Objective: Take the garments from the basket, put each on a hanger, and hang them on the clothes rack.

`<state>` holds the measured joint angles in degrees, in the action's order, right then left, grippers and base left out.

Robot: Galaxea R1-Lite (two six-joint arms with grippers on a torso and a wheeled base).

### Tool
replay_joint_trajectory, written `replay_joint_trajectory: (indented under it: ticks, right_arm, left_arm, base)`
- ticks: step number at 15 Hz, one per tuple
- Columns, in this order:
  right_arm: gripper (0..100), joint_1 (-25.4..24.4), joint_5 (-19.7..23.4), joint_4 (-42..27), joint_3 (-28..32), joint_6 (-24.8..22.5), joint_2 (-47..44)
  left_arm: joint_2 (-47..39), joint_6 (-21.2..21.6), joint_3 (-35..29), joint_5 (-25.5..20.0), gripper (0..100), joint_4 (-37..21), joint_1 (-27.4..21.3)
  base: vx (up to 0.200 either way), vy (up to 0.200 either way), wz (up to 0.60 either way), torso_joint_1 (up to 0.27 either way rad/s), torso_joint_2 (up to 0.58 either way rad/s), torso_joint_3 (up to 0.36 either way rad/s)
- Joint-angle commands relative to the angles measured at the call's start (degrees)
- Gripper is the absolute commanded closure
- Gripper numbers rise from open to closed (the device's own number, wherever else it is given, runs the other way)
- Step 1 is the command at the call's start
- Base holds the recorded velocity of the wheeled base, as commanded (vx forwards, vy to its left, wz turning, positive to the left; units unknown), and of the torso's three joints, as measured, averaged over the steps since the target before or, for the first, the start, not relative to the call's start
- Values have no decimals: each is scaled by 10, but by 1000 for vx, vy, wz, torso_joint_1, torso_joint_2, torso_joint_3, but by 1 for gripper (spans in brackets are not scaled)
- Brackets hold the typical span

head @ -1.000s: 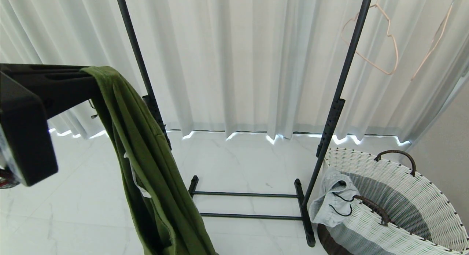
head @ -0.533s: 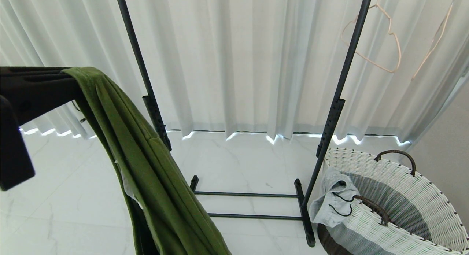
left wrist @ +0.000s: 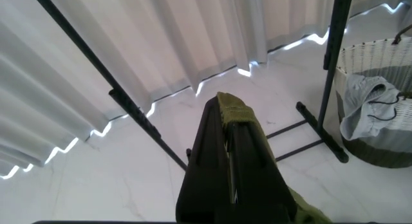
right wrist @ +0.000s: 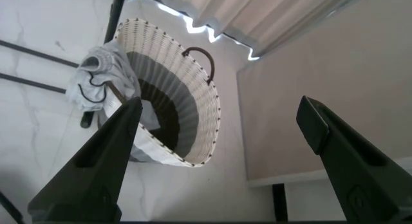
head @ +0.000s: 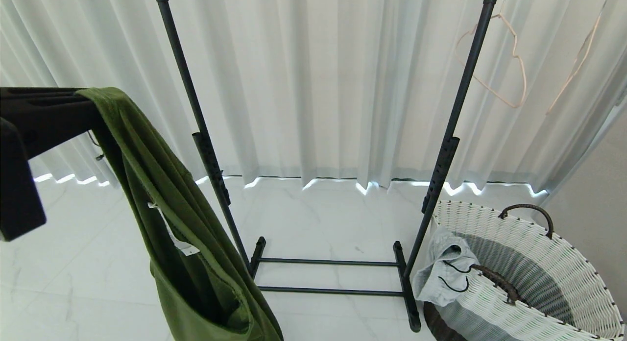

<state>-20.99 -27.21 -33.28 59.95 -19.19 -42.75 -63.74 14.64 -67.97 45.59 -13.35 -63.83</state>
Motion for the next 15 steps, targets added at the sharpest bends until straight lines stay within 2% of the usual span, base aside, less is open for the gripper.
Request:
replay_joint_trajectory:
  ticks: [1, 12, 15]
  right_arm:
    - [0, 0, 1, 0, 0, 1, -2]
    - [0, 0, 1, 1, -11, 8, -2]
    - [0, 0, 1, 1, -12, 8, -3]
  left_arm:
    - [0, 2, -1, 0, 100, 0, 0]
    - [6, 2, -2, -1, 100, 8, 0]
    - [7, 21, -1, -1, 100, 10, 0]
  base:
    - [0, 0, 0, 144, -383, -237]
    - [0, 0, 0, 199, -476, -279]
    - [0, 0, 0, 237, -512, -279]
